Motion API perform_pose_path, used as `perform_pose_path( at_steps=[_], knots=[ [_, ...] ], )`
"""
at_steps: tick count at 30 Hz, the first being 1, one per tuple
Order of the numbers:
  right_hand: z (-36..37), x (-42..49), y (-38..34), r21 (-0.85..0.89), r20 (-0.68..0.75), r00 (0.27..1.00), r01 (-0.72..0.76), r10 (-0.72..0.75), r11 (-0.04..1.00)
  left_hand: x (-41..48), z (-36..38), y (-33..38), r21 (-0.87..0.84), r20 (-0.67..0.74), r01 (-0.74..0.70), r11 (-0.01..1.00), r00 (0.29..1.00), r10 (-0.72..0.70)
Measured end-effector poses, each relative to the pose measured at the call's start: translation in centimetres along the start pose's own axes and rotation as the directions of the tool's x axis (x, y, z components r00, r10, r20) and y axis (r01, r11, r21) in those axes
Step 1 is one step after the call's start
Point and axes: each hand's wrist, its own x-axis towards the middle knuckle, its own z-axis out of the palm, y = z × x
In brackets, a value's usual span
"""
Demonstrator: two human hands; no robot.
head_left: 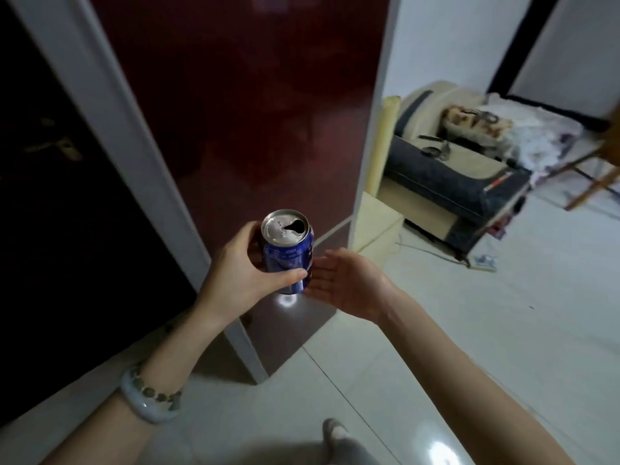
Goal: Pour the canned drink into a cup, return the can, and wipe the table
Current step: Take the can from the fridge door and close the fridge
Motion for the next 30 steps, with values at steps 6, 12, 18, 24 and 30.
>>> perform_pose_path(
  at_steps=[6, 12, 18, 24, 30],
  knots=[
    [-6.9, -5.8, 0.6, 0.193, -0.208, 0.973, 0.137, -0.096, 0.972, 1.0, 7.4, 2.5, -0.085, 0.231, -0.107, 0.991, 0.965, 0.124],
    [-13.7, -11.9, 1.6, 0.270, -0.343, 0.928, 0.246, -0.145, 0.931, -0.3, 15.9, 5.8, -0.189, 0.397, -0.113, 0.975, 0.900, 0.181],
    [-21.5, -20.7, 2.3, 0.306, -0.472, 0.868, 0.328, -0.157, 0.894, -3.4, 26.1, 10.9, -0.228, 0.491, -0.120, 0.966, 0.843, 0.220],
    [-29.9, -31.2, 3.4, 0.337, -0.574, 0.801, 0.423, -0.172, 0.841, -8.0, 37.1, 17.1, -0.302, 0.548, -0.110, 0.947, 0.792, 0.267],
    [-37.1, -40.1, 5.7, 0.398, -0.658, 0.732, 0.537, -0.176, 0.744, -12.4, 46.5, 22.8, -0.352, 0.646, -0.103, 0.930, 0.692, 0.321]
  ],
)
